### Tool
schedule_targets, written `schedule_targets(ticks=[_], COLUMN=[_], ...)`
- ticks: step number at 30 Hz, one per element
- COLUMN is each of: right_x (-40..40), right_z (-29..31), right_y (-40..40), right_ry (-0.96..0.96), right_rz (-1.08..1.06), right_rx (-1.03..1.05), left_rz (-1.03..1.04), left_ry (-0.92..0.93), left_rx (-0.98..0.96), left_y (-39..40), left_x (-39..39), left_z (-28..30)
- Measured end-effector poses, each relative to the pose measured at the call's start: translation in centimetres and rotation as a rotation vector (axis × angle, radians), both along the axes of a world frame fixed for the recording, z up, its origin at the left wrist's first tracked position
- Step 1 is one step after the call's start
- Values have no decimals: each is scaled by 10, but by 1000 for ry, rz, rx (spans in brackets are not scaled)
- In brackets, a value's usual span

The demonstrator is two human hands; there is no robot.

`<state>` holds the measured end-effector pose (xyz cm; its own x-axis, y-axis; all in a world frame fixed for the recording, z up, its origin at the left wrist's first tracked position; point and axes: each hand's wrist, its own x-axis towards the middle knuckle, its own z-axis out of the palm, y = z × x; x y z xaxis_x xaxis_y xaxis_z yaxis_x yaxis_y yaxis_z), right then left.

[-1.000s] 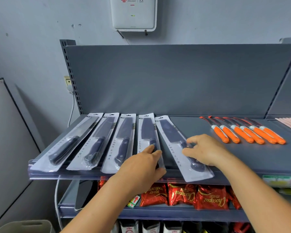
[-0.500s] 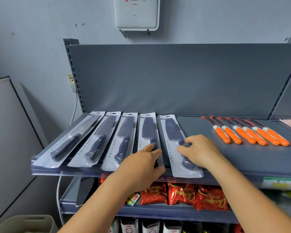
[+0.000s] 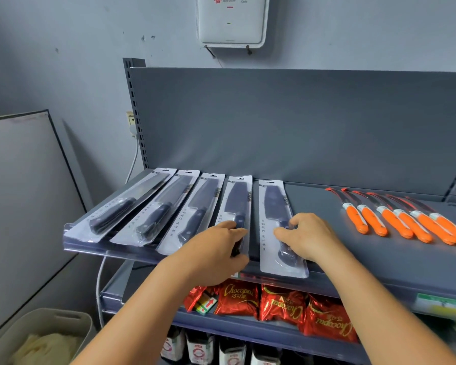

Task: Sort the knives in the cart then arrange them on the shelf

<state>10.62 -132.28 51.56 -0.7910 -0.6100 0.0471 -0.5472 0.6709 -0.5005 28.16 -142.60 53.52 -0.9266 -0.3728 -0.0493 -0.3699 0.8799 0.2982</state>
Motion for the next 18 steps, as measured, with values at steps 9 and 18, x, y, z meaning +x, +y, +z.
schedule_targets(ticks=[9,18], right_x=[-5,20], right_z=[-5,7], right_y=[-1,15], right_ry=[8,-34], right_rz=[23,36], right_rx=[54,25], left_rz=[38,58], left_ry=[25,22], left_rx=[11,-1], left_y=[6,9], left_x=[0,14], left_z=[-3,1])
